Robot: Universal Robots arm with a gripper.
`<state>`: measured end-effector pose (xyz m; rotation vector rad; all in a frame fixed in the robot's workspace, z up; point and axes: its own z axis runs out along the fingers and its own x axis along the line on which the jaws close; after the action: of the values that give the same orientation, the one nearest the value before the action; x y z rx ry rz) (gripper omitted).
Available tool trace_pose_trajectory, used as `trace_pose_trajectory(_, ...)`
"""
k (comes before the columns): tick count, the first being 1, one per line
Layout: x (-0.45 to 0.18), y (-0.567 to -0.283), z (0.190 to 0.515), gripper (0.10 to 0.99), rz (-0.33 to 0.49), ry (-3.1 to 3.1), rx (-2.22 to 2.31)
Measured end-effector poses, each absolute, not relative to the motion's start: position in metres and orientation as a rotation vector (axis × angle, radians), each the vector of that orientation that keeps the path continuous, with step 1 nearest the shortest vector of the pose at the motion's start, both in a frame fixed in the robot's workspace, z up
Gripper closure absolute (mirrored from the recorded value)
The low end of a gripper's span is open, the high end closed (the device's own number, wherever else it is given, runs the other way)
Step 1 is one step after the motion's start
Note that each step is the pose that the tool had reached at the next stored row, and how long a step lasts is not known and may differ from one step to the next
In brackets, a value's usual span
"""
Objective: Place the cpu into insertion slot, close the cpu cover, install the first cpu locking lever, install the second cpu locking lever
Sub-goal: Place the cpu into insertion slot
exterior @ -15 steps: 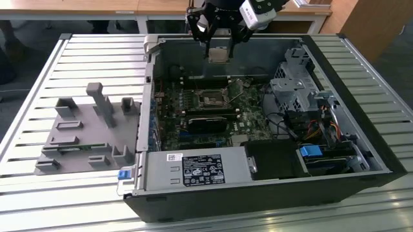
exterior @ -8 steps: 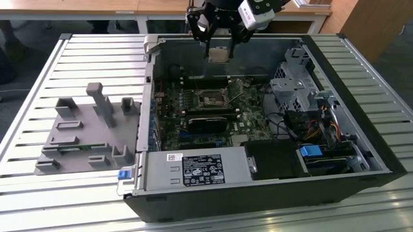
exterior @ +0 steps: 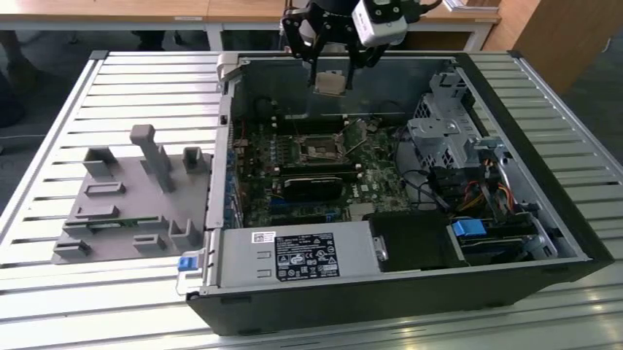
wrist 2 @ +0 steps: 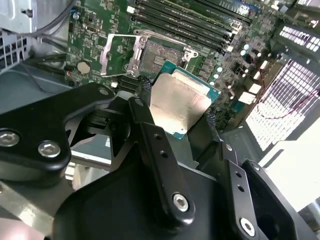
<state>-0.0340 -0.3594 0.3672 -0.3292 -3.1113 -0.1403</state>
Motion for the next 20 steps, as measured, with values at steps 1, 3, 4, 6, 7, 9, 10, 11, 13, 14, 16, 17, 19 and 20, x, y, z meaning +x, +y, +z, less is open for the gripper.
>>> trace_pose_trajectory(1, -0.034, -0.3594, 0.3671, 0.545, -0.14, -3.11, -0.347)
trace_pose_trajectory(3, -0.034, -0.3594, 0.367, 0.545, -0.141, -3.107, -0.383)
trace_pose_trajectory(4, -0.034, -0.3594, 0.367, 0.545, -0.141, -3.105, -0.402)
trace_pose_trajectory(6, -0.034, -0.3594, 0.3669, 0.545, -0.141, -3.101, -0.436)
trace_pose_trajectory(7, -0.034, -0.3594, 0.3669, 0.545, -0.141, -3.099, -0.454)
trace_pose_trajectory(9, -0.034, -0.3594, 0.3668, 0.545, -0.141, -3.095, -0.489)
trace_pose_trajectory(10, -0.034, -0.3594, 0.3668, 0.545, -0.141, -3.093, -0.506)
trace_pose_trajectory(11, -0.034, -0.3594, 0.3667, 0.545, -0.141, -3.09, -0.523)
trace_pose_trajectory(13, -0.034, -0.3594, 0.3665, 0.545, -0.141, -3.085, -0.558)
trace_pose_trajectory(14, -0.034, -0.3594, 0.3665, 0.545, -0.141, -3.083, -0.574)
trace_pose_trajectory(16, -0.034, -0.3594, 0.3664, 0.545, -0.141, -3.075, -0.623)
trace_pose_trajectory(17, -0.034, -0.3594, 0.3663, 0.545, -0.141, -3.072, -0.638)
trace_pose_trajectory(19, -0.034, -0.3594, 0.3662, 0.545, -0.142, -3.067, -0.666)
trace_pose_trajectory(20, -0.034, -0.3594, 0.3662, 0.545, -0.142, -3.064, -0.68)
